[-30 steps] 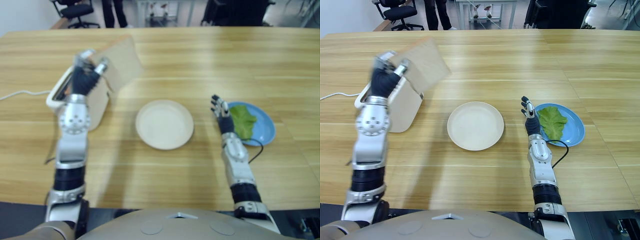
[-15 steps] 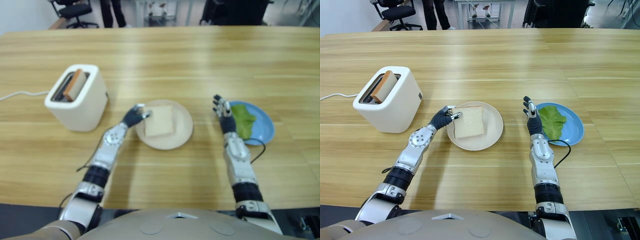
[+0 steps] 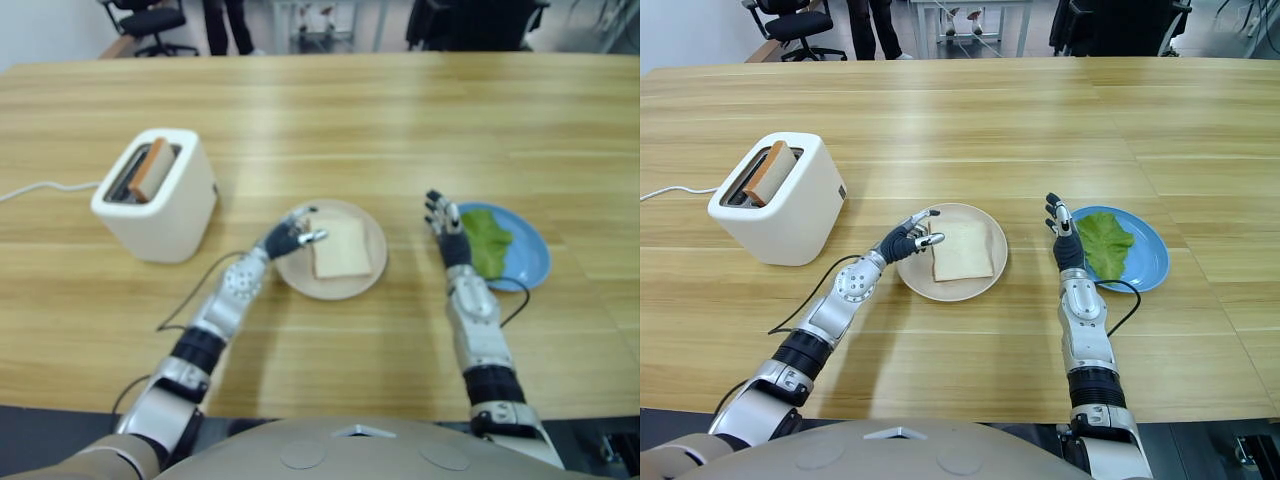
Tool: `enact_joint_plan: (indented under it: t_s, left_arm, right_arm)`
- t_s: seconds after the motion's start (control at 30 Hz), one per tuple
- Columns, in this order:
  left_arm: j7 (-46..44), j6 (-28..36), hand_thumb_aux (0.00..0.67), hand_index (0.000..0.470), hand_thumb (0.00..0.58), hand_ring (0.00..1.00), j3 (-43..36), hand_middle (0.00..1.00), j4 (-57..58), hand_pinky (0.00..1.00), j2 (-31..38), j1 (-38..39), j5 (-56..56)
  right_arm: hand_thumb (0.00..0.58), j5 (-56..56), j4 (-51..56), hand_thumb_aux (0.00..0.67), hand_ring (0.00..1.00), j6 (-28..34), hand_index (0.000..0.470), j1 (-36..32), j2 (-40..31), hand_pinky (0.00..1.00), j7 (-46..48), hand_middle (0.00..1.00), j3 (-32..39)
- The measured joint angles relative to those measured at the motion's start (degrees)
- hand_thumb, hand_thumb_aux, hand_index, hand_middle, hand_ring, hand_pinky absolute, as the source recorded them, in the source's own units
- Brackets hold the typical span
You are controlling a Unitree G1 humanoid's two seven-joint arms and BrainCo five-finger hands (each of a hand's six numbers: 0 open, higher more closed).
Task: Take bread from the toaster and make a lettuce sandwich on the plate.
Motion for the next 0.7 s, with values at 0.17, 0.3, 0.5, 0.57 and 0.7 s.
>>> enact_joint_plan:
  t_s: [0.17, 0.3, 0.5, 0.57, 0.7]
  left_arm:
    - [2.39, 7.49, 0.0, 0.0, 0.0, 0.0, -2.52, 0.0, -4.64, 0.0, 4.92, 0.06, 11.68]
    - [3.74, 14.6, 0.0, 0.0, 0.0, 0.0, -1.03, 0.0, -10.42, 0.0, 10.4, 0.62, 19.0]
    - [6.81, 18.44, 0.0, 0.0, 0.0, 0.0, 11.55, 0.0, -29.34, 0.0, 12.99, 5.49, 17.44]
    - [8.07, 14.6, 0.0, 0.0, 0.0, 0.0, 14.54, 0.0, -32.31, 0.0, 9.96, 5.63, 11.26]
    - [8.19, 8.2, 0.0, 0.0, 0.0, 0.0, 15.31, 0.0, -31.43, 0.0, 3.81, 7.47, 0.45]
  right_arm:
    - [0.0, 0.0, -0.31, 0.0, 0.0, 0.1, 0.0, 0.34, 0.11, 0.0, 0.0, 0.0, 0.09]
    - [0.0, -0.01, -1.8, 0.0, 0.0, 0.38, 0.0, 0.64, 0.04, 0.0, -0.01, 0.0, 0.04]
    - [0.0, -5.33, -11.91, 0.0, 0.0, 0.86, 0.0, 2.51, -3.21, 0.0, -1.18, 0.0, 1.25]
    - [0.0, -9.9, -16.55, 0.0, 0.0, 0.96, 0.0, 2.48, -6.92, 0.0, -2.83, 0.0, 1.01]
    - [0.0, -28.8, -17.99, 0.0, 0.0, 2.54, 0.0, 1.22, -22.26, 0.0, -11.04, 0.0, -0.41]
